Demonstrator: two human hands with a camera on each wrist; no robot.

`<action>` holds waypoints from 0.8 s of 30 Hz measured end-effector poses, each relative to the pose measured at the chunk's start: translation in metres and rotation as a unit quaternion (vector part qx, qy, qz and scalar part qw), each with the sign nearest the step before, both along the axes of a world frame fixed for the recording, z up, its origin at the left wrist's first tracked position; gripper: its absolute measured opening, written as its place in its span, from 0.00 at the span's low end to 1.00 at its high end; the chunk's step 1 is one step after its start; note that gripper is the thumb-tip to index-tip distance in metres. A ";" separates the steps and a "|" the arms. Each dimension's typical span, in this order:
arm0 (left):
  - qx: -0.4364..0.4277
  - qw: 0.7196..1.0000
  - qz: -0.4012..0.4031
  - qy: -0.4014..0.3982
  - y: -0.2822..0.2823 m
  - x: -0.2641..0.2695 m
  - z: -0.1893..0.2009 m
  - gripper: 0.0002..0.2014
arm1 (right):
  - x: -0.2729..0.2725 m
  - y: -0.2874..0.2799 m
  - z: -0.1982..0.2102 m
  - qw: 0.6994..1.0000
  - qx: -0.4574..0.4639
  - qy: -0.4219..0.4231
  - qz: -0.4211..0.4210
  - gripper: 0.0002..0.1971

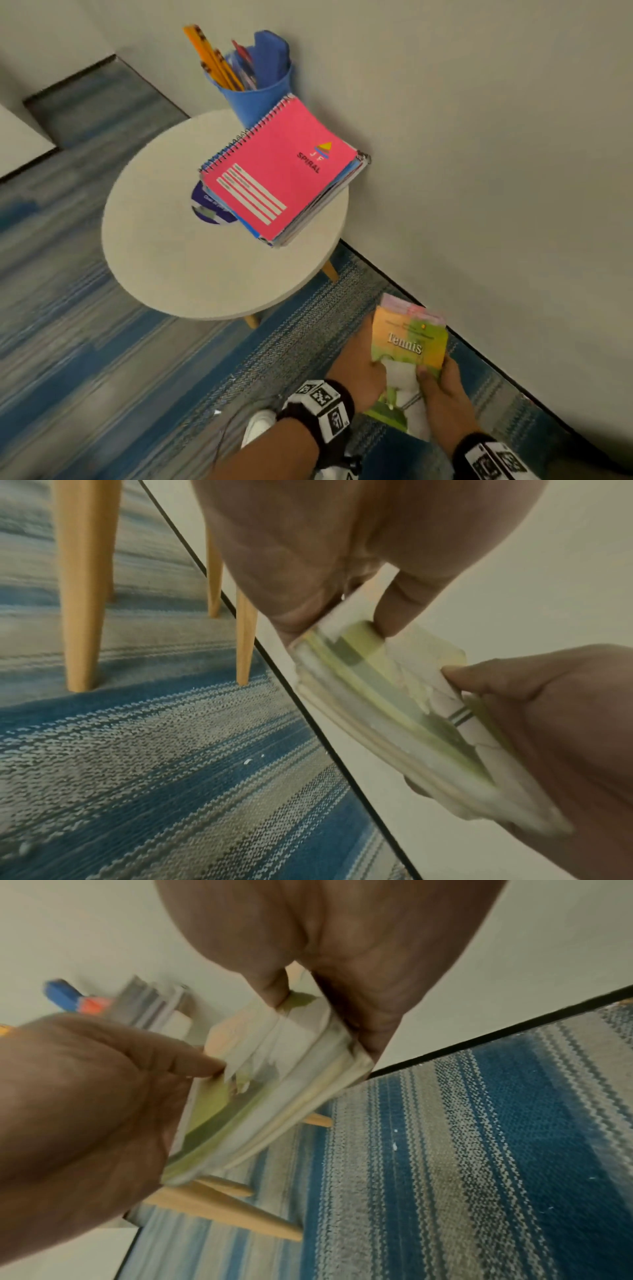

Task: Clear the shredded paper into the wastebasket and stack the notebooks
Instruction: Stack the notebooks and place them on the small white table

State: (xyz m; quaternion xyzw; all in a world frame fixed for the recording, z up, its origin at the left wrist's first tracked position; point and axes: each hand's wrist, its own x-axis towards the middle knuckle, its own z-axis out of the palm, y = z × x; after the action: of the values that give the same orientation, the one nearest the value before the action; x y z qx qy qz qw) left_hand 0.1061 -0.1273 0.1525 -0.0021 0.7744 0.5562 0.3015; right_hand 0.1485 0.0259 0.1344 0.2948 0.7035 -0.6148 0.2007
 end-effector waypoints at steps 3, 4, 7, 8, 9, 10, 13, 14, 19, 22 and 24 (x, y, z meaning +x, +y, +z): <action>-0.033 0.999 -0.014 0.036 -0.018 0.002 0.060 0.35 | -0.003 -0.009 0.045 1.000 0.001 0.012 -0.014 0.13; -0.033 0.998 -0.010 0.046 -0.027 0.001 0.075 0.32 | -0.006 -0.013 0.060 1.000 -0.005 0.021 -0.018 0.12; -0.027 0.997 0.028 0.074 -0.056 -0.002 0.123 0.27 | -0.022 -0.032 0.111 0.998 -0.042 0.047 0.001 0.14; -0.011 0.995 0.042 0.087 -0.067 -0.005 0.140 0.28 | -0.028 -0.041 0.126 0.997 -0.059 0.054 0.013 0.15; 0.013 0.994 0.058 0.087 -0.078 -0.008 0.154 0.30 | -0.035 -0.053 0.142 0.995 -0.073 0.061 0.023 0.15; 0.046 0.993 0.069 0.079 -0.088 -0.011 0.167 0.33 | -0.041 -0.065 0.155 0.994 -0.077 0.070 0.033 0.15; 0.137 0.981 0.129 0.037 -0.131 -0.025 0.191 0.36 | -0.065 -0.110 0.185 0.990 -0.087 0.097 0.057 0.14; 0.146 0.977 0.153 0.032 -0.148 -0.032 0.198 0.38 | -0.075 -0.127 0.193 0.987 -0.097 0.107 0.068 0.14; 0.078 0.963 0.255 0.048 -0.243 -0.091 0.209 0.33 | -0.136 -0.216 0.217 0.968 -0.073 0.179 0.162 0.24; 0.050 0.956 0.288 0.033 -0.290 -0.124 0.215 0.29 | -0.177 -0.264 0.225 0.955 -0.008 0.190 0.227 0.27; 0.025 0.957 0.288 0.021 -0.319 -0.150 0.210 0.28 | -0.205 -0.288 0.223 0.950 0.013 0.192 0.246 0.24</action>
State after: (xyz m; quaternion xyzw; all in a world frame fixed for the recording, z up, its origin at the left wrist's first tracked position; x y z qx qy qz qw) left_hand -0.0441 -0.4464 0.3629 -0.2063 0.7330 0.6384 0.1124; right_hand -0.0561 -0.2624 0.3574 -0.0080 0.7873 -0.5821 0.2031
